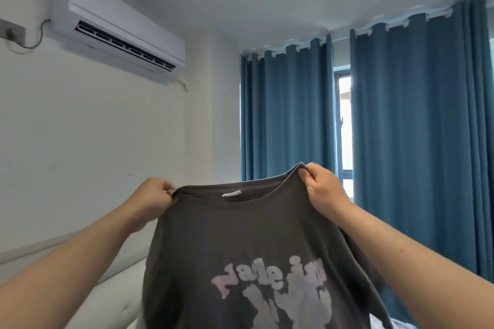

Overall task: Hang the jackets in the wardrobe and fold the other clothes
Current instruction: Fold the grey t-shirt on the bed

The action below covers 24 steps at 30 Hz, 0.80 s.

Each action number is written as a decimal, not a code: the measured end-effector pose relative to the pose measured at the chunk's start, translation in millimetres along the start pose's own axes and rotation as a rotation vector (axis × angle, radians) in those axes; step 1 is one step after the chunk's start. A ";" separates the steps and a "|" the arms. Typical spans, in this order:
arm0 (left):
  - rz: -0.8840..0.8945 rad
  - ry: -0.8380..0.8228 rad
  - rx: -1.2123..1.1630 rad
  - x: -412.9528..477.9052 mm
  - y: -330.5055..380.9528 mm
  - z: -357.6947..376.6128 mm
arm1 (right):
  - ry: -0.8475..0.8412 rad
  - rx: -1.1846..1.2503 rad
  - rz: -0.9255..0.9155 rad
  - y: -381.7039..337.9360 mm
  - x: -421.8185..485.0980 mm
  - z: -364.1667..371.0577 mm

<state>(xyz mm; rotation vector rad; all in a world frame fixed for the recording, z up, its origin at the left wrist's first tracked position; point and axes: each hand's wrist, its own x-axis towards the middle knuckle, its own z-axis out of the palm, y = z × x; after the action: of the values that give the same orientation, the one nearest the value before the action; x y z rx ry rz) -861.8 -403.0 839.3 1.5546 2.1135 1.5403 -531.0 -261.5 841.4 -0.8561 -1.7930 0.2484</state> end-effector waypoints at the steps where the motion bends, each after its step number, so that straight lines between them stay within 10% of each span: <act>1: -0.019 -0.013 -0.010 1.6 1.2 -0.5 | -0.038 -0.037 -0.015 -6.8 8.5 -5.2; 16: 0.226 0.112 0.125 -7.8 37.5 -47.1 | -0.513 -0.199 0.048 -41.2 34.8 -33.4; 24: 0.152 -0.002 -0.043 -26.3 43.7 -72.2 | -0.654 0.162 0.076 -35.4 35.9 -32.7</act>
<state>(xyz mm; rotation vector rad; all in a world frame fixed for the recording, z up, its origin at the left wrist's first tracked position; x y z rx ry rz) -862.9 -471.4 895.4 1.7371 1.9880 1.6179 -522.8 -271.0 900.2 -0.7766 -2.2983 0.7842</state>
